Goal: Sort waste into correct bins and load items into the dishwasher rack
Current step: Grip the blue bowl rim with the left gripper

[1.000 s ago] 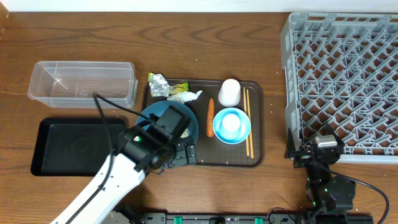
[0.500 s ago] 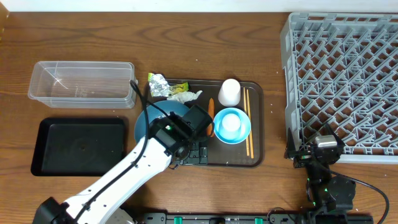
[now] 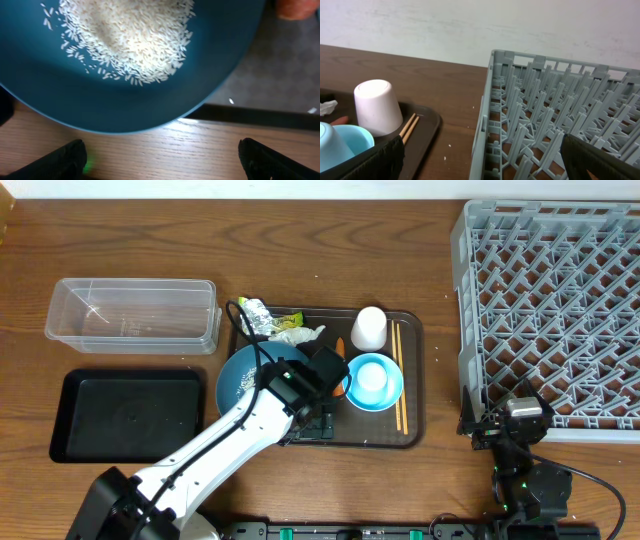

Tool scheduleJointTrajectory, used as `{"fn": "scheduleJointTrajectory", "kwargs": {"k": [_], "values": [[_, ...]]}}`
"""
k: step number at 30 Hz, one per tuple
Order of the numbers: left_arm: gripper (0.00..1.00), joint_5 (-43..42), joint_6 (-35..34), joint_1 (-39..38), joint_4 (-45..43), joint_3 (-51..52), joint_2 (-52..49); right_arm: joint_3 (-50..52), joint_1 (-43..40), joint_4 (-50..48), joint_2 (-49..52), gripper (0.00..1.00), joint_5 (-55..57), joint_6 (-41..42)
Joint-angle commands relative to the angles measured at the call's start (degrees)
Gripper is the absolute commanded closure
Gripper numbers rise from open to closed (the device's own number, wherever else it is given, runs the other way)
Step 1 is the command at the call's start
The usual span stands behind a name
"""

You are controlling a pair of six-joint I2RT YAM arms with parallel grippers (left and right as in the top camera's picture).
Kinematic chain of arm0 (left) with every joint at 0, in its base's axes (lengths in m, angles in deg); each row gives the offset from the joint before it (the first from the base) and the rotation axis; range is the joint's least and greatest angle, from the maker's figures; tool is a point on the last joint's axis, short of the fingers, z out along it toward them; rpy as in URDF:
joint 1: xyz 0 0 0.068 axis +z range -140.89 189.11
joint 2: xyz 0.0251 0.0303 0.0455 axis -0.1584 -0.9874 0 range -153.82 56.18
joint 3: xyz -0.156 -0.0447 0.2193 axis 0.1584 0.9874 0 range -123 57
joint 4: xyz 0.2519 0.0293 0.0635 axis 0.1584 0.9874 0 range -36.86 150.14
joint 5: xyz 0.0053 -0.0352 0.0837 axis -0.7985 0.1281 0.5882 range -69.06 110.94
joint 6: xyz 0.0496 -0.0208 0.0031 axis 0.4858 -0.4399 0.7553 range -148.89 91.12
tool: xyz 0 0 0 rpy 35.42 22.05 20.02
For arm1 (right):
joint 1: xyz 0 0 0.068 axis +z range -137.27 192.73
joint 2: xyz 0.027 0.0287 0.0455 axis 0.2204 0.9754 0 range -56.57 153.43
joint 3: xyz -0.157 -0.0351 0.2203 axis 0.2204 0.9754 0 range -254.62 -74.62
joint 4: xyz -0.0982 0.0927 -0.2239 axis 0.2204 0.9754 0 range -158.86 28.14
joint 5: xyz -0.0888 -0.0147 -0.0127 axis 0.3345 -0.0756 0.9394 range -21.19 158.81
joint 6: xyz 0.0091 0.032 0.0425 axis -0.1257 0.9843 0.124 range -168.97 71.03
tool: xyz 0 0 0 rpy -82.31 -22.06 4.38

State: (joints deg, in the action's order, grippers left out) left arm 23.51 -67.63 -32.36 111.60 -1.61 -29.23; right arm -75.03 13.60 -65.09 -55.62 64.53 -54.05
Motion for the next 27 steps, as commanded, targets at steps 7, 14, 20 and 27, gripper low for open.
{"fn": "scheduleJointTrajectory", "kwargs": {"k": [7, 14, 20, 27], "values": [[0.0, 6.4, 0.63, -0.07, 0.15, -0.83, -0.44, 0.09, -0.48, 0.24, -0.48, 0.01, 0.22, -0.74], [0.0, 13.4, 0.79, -0.07, -0.35, -0.7, -0.44, 0.09, -0.48, 0.24, -0.48, 0.01, 0.22, -0.74], [0.0, 13.44, 2.93, -0.07, -1.11, -0.7, -0.44, 0.09, -0.48, 0.24, -0.48, 0.01, 0.2, -0.74], [0.02, 13.07, 3.13, -0.09, -4.28, -0.46, -0.46, 0.09, -0.48, 0.24, -0.48, 0.01, 0.22, -0.74]]}}
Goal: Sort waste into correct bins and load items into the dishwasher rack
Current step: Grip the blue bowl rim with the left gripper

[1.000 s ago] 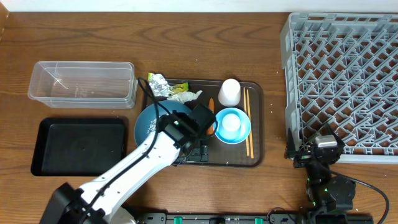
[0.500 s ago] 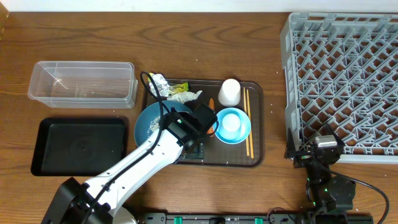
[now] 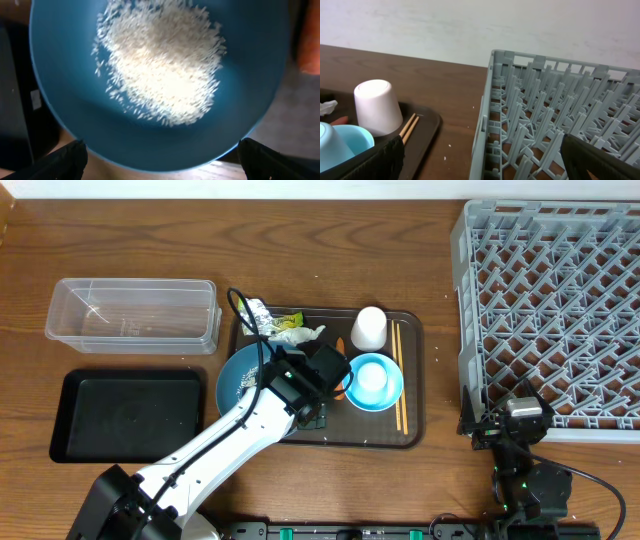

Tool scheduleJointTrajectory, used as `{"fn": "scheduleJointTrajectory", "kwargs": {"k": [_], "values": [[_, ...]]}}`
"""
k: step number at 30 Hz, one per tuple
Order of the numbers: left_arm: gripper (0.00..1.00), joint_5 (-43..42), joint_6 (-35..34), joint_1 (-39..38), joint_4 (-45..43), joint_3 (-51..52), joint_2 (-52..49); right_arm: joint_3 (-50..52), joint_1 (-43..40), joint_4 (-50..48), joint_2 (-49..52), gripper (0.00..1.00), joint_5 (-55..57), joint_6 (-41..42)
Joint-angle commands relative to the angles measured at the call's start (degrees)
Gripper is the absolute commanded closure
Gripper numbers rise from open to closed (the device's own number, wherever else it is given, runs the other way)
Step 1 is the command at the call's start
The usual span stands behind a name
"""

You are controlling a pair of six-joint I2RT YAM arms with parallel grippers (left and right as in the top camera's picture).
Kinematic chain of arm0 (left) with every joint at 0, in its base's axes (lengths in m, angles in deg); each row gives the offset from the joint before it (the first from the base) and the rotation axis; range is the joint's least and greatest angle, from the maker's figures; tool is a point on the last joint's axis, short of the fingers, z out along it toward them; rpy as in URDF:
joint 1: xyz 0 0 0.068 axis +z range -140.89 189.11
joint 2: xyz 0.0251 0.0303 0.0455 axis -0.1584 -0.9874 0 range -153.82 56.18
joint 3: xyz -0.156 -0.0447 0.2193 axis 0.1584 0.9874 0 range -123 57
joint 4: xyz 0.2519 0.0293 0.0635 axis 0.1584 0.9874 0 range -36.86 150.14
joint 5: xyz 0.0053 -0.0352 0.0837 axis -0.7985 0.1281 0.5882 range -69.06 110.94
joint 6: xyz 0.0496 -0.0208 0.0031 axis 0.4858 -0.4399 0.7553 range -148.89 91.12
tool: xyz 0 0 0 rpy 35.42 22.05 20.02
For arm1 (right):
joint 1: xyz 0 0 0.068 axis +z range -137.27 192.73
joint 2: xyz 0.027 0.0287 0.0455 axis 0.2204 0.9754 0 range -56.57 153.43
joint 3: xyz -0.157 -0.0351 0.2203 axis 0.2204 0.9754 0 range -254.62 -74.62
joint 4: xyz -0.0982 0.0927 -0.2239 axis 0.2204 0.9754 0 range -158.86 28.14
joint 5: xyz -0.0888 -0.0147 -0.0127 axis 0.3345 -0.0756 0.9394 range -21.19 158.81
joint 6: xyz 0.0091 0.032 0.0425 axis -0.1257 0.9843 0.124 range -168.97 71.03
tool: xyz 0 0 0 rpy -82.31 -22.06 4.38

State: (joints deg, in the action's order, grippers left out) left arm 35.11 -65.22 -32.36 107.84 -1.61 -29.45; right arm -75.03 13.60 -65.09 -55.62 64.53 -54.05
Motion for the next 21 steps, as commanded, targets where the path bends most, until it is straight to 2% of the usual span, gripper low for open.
{"fn": "scheduleJointTrajectory", "kwargs": {"k": [1, 5, 8, 14, 21], "values": [[0.02, 1.11, 0.72, -0.09, -0.83, -0.46, -0.24, 0.09, -0.48, 0.24, -0.48, 0.01, 0.2, -0.74], [0.02, -1.62, 1.38, -0.09, -2.49, 0.02, -0.24, 0.09, -0.48, 0.24, -0.48, 0.01, 0.2, -0.74], [0.01, -3.28, 5.7, -0.09, -5.95, 1.66, -0.26, 0.09, -0.48, 0.24, -0.48, 0.01, 0.22, -0.74], [0.02, -3.54, 7.45, -0.09, -10.88, 4.94, -0.33, 0.09, -0.48, 0.24, -0.48, 0.01, 0.2, -0.74], [0.02, -4.46, 14.58, -0.09, -15.63, 6.43, -2.27, 0.09, -0.48, 0.24, -0.48, 0.01, 0.2, -0.74]]}}
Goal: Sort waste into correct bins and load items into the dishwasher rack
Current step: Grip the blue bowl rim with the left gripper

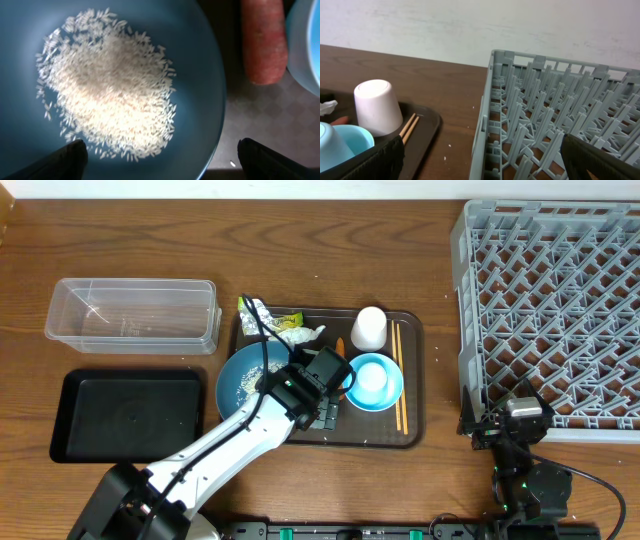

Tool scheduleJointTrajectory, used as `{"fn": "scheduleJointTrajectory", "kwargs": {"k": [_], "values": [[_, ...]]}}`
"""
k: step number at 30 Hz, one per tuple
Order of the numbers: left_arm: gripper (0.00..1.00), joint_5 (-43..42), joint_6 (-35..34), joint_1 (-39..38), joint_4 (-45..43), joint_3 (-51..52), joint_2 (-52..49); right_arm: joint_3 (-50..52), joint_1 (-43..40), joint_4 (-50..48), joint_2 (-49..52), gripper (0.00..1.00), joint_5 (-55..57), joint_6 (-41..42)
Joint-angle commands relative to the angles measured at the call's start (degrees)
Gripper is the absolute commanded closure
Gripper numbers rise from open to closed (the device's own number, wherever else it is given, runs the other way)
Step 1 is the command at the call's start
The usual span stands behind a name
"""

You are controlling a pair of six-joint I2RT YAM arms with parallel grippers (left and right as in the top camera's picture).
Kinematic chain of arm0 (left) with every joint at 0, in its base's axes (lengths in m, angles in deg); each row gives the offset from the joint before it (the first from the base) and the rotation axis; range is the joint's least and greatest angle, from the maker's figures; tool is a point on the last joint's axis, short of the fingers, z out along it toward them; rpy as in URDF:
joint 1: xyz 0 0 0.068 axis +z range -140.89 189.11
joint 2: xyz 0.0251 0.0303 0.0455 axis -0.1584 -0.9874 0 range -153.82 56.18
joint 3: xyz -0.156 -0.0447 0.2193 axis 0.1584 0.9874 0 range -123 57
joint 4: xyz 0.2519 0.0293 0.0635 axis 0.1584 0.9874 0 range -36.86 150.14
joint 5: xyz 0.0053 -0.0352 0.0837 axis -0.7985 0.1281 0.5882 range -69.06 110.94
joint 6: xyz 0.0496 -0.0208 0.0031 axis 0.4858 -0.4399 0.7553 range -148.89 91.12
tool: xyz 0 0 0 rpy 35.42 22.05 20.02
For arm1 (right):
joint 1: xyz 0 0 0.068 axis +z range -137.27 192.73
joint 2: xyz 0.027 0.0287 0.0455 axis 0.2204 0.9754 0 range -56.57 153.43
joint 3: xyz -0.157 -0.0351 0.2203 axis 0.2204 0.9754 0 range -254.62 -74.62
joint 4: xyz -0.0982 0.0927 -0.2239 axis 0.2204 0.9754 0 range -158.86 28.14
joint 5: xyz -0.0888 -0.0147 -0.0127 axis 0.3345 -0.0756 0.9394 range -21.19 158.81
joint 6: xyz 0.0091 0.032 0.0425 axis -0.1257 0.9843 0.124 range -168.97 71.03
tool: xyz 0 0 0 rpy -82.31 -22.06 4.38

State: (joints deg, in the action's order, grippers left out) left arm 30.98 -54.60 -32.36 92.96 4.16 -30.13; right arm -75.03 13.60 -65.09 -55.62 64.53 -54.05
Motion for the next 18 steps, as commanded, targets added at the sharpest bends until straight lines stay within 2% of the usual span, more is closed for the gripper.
{"fn": "scheduleJointTrajectory", "kwargs": {"k": [1, 7, 9, 12, 18], "values": [[0.02, -0.35, 4.28, -0.09, -1.22, 0.72, -2.25, 0.09, -0.48, 0.24, -0.48, 0.01, 0.2, -0.74], [0.02, -0.07, 4.72, -0.09, -3.3, 0.76, -7.91, 0.09, -0.48, 0.24, -0.48, 0.01, 0.2, -0.74], [0.04, 0.7, 4.68, -0.09, -3.3, 0.76, -9.44, 0.09, -0.48, 0.24, -0.48, 0.01, 0.2, -0.74], [0.08, 1.55, 4.68, -0.09, -3.32, 0.76, -10.08, 0.09, -0.48, 0.24, -0.48, 0.01, 0.2, -0.74], [0.09, 1.97, 4.68, -0.09, -4.2, 0.72, -9.7, 0.09, -0.48, 0.24, -0.48, 0.01, 0.2, -0.74]]}}
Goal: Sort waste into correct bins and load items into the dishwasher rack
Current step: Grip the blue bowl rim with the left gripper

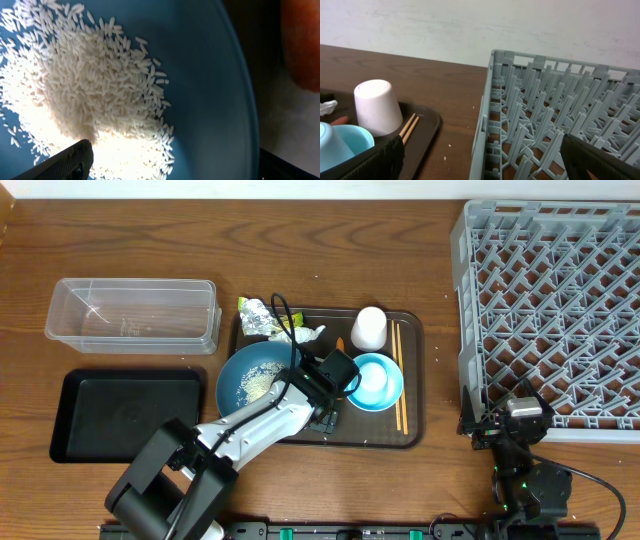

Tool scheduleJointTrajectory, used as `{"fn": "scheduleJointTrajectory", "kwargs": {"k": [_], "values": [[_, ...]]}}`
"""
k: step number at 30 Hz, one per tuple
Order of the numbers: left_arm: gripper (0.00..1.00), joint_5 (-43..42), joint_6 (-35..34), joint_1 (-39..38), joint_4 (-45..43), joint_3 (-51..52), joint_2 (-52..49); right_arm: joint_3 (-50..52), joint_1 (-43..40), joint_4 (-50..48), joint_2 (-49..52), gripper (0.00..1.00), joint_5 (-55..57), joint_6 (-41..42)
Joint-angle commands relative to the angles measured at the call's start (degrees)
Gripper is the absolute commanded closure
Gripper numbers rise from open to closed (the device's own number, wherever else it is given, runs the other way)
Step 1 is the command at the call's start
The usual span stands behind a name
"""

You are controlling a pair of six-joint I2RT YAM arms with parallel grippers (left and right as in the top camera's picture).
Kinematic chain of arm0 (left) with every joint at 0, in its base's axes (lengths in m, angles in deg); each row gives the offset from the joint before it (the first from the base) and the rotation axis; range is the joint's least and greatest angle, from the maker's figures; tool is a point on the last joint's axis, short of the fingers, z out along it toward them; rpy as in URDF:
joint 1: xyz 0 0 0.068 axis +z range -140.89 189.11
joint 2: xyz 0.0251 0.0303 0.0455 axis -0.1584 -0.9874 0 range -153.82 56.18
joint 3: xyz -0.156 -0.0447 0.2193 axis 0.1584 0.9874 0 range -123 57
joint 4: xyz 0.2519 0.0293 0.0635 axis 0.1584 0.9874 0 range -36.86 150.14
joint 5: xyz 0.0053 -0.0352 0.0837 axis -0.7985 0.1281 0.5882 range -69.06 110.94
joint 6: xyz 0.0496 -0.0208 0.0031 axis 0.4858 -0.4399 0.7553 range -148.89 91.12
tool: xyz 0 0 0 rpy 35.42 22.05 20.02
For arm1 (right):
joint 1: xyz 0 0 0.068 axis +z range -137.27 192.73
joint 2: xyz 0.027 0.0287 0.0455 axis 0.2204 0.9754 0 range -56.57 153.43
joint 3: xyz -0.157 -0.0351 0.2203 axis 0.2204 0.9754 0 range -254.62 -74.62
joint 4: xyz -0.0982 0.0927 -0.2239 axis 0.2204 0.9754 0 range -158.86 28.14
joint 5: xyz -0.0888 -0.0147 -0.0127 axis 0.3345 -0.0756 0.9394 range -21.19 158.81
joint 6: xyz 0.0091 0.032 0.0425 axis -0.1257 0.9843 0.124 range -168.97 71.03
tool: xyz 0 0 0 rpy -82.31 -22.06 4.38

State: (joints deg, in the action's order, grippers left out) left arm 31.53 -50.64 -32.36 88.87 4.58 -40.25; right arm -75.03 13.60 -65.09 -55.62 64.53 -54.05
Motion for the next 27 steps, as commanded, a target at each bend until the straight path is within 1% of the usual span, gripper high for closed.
{"fn": "scheduleJointTrajectory", "kwargs": {"k": [1, 4, 10, 13, 16, 18, 27], "values": [[0.1, 1.49, 0.7, -0.09, -0.24, 0.28, 0.42, 0.09, -0.48, 0.24, -0.48, 0.01, 0.2, -0.74], [0.16, 1.49, 0.72, -0.09, -0.24, 0.0, 0.44, 0.09, -0.48, 0.24, -0.48, 0.01, 0.22, -0.74], [0.17, 1.49, 0.7, -0.09, -0.04, -0.57, 1.03, 0.09, -0.48, 0.24, -0.48, 0.01, 0.2, -0.74], [0.25, 1.44, 0.5, -0.09, -0.04, -0.79, 1.03, 0.09, -0.48, 0.24, -0.48, 0.01, 0.2, -0.74], [0.38, 1.38, 0.48, -0.09, 0.37, -0.79, 1.03, 0.09, -0.48, 0.24, -0.48, 0.01, 0.2, -0.74], [0.41, 1.38, 0.48, -0.09, 0.59, -0.79, 1.03, 0.09, -0.48, 0.24, -0.48, 0.01, 0.2, -0.74], [0.48, 1.4, 0.46, -0.09, 0.76, -0.94, 1.07, 0.09, -0.48, 0.24, -0.48, 0.01, 0.2, -0.74]]}}
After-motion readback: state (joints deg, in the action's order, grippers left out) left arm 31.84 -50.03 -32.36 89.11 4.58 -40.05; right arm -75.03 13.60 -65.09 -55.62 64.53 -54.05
